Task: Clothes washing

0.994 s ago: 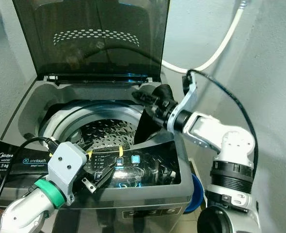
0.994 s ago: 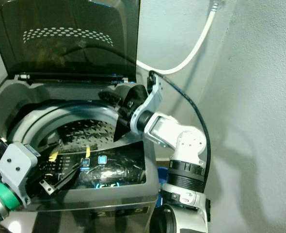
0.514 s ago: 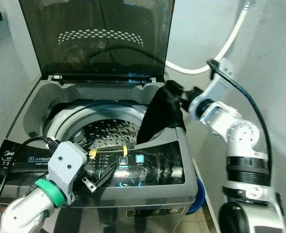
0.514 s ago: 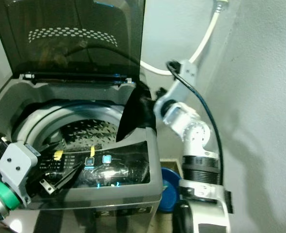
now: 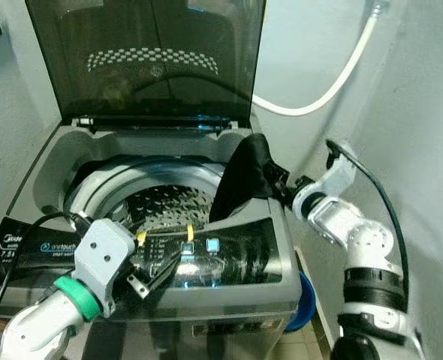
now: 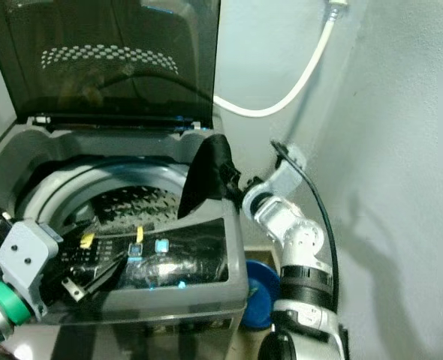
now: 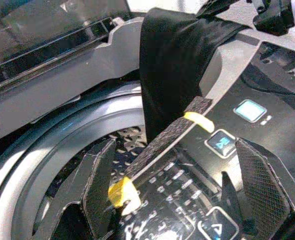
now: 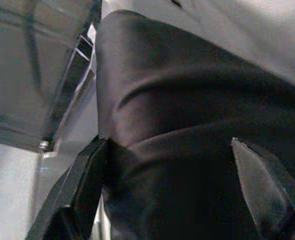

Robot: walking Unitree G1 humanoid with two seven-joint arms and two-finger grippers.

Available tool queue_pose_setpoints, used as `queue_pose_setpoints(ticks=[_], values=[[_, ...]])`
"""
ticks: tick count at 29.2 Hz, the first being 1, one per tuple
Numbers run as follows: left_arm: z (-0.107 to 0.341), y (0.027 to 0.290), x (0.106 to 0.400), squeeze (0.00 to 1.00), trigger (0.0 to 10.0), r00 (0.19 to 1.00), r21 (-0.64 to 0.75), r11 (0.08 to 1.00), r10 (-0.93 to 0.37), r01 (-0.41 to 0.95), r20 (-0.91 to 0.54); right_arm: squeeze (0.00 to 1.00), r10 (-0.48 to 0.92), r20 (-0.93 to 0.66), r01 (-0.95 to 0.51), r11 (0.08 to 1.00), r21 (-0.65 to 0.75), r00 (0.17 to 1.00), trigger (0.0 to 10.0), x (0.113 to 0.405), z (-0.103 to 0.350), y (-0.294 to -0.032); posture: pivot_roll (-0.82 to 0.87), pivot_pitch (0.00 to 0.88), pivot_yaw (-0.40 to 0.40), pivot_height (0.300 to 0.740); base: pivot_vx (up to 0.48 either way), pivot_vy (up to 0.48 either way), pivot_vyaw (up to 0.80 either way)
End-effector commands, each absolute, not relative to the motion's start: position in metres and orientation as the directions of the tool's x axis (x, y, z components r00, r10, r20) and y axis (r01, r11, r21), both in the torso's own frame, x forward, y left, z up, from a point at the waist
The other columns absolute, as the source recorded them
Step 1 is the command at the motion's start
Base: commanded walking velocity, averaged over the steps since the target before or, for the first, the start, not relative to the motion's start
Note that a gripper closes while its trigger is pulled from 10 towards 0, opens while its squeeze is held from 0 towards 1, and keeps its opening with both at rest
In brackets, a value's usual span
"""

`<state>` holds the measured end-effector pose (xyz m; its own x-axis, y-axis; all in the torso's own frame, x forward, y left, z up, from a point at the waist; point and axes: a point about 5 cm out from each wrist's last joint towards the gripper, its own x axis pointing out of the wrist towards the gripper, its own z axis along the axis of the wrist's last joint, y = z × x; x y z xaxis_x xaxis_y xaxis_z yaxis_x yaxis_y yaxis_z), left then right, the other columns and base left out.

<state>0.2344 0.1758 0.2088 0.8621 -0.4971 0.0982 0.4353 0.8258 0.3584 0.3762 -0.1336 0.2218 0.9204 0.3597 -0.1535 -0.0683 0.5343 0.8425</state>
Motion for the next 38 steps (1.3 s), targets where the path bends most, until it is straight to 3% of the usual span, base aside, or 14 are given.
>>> queue_pose_setpoints(ticks=[1,6,19,22,25,31,32,34,35,36,37,38], values=[[0.207,0.174,0.234,0.00,10.0,0.854,0.364,0.815,-0.512,0.450,0.090,0.00,0.436,-0.246,-0.001,0.493,0.870,0.866,10.0,0.372,0.204,-0.118,0.12,0.057,0.040,0.740,0.000,0.000,0.00],[0.208,0.174,0.233,0.00,10.0,0.854,0.364,0.815,-0.512,0.450,0.091,0.00,0.501,-0.163,-0.054,0.390,0.919,0.850,10.0,0.371,0.231,-0.105,0.12,0.058,0.039,0.740,0.000,0.000,0.00],[0.207,0.175,0.233,0.00,10.0,0.856,0.364,0.817,-0.509,0.447,0.091,0.00,0.597,0.068,-0.257,0.238,0.937,0.799,10.0,0.364,0.305,-0.079,0.12,0.061,0.036,0.740,0.000,0.000,0.00],[0.207,0.175,0.233,0.00,10.0,0.857,0.364,0.818,-0.508,0.446,0.091,0.00,0.646,0.164,-0.342,0.159,0.926,0.745,10.0,0.354,0.326,-0.067,0.12,0.063,0.034,0.740,0.000,0.000,0.00],[0.207,0.174,0.233,0.00,10.0,0.858,0.363,0.819,-0.505,0.444,0.091,0.00,0.696,0.369,-0.523,0.011,0.852,0.616,10.0,0.335,0.366,-0.058,0.12,0.067,0.032,0.740,0.000,0.000,0.00],[0.207,0.174,0.233,0.00,10.0,0.859,0.362,0.820,-0.504,0.443,0.091,0.00,0.688,0.437,-0.583,-0.026,0.812,0.579,10.0,0.330,0.380,-0.064,0.12,0.069,0.031,0.740,0.000,0.000,0.00],[0.207,0.174,0.233,0.00,10.0,0.859,0.362,0.820,-0.504,0.443,0.091,0.00,0.654,0.390,-0.567,0.073,0.821,0.648,10.0,0.340,0.375,-0.074,0.12,0.069,0.032,0.740,0.000,0.000,0.00],[0.207,0.174,0.234,0.00,10.0,0.858,0.361,0.820,-0.505,0.444,0.091,0.00,0.487,0.184,-0.436,0.475,0.764,0.854,10.0,0.368,0.344,-0.103,0.12,0.068,0.032,0.740,0.000,0.000,0.00],[0.207,0.174,0.234,0.00,10.0,0.858,0.361,0.820,-0.505,0.444,0.091,0.00,0.487,0.184,-0.436,0.475,0.764,0.854,10.0,0.368,0.344,-0.103,0.12,0.068,0.032,0.740,0.000,0.000,0.00],[0.207,0.174,0.234,0.00,10.0,0.858,0.361,0.820,-0.505,0.444,0.092,0.00,0.398,0.126,-0.368,0.622,0.691,0.909,10.0,0.376,0.332,-0.116,0.12,0.068,0.032,0.740,0.000,0.000,0.00],[0.207,0.174,0.234,0.00,10.0,0.858,0.361,0.820,-0.505,0.444,0.092,0.00,0.398,0.126,-0.368,0.622,0.691,0.909,10.0,0.376,0.332,-0.116,0.12,0.068,0.032,0.740,0.000,0.000,0.00],[0.206,0.174,0.234,0.00,10.0,0.858,0.363,0.819,-0.506,0.444,0.091,0.00,0.248,0.084,-0.250,0.773,0.584,0.965,10.0,0.385,0.311,-0.136,0.12,0.068,0.033,0.740,0.000,0.000,0.00]])
